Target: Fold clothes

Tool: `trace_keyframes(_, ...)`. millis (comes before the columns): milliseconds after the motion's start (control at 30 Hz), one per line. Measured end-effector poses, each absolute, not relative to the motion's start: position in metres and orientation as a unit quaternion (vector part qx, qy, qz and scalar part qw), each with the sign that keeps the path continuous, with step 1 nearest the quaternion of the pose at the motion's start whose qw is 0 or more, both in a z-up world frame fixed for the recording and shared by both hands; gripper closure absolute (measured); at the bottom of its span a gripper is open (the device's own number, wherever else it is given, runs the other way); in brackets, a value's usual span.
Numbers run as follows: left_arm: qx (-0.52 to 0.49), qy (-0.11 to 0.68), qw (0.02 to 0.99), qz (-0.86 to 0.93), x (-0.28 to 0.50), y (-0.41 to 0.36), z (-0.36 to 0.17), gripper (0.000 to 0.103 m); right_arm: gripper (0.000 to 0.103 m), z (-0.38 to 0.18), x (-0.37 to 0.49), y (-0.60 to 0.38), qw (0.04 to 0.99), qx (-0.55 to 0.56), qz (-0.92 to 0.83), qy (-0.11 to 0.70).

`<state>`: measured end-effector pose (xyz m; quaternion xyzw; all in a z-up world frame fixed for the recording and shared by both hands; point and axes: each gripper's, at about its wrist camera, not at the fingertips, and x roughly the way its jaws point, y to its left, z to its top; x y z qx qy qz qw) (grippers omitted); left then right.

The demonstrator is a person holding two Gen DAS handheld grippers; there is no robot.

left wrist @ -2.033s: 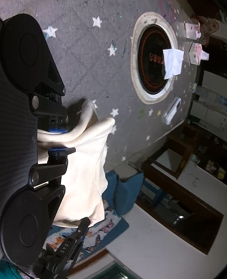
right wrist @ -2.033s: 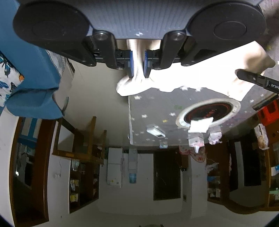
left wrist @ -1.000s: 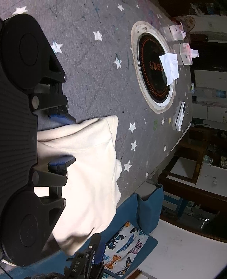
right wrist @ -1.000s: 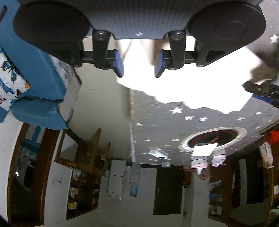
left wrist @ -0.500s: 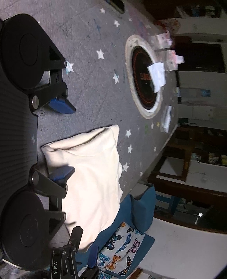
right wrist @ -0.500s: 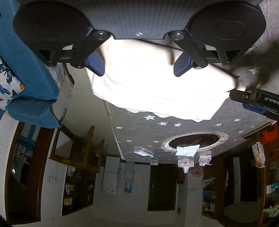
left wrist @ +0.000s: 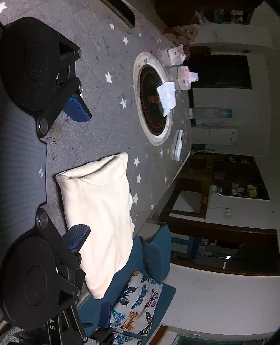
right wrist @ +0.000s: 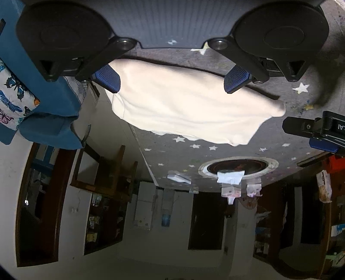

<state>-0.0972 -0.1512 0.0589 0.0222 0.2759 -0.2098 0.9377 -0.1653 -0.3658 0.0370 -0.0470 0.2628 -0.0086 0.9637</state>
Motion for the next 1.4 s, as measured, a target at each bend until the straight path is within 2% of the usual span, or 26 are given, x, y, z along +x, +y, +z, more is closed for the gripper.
trace_keyframes(267,0.020,0.265,0.943,-0.199,-0.116,-0.146,0.064,0.000,0.000,0.037,-0.184,-0.365,0.963,-0.006,-0.006,0.269)
trace_keyframes(1400,0.014,0.310,0.934,-0.176,-0.158,-0.144,0.042,0.000,0.000,0.024,-0.222,-0.348,0.962,0.001,-0.003,0.272)
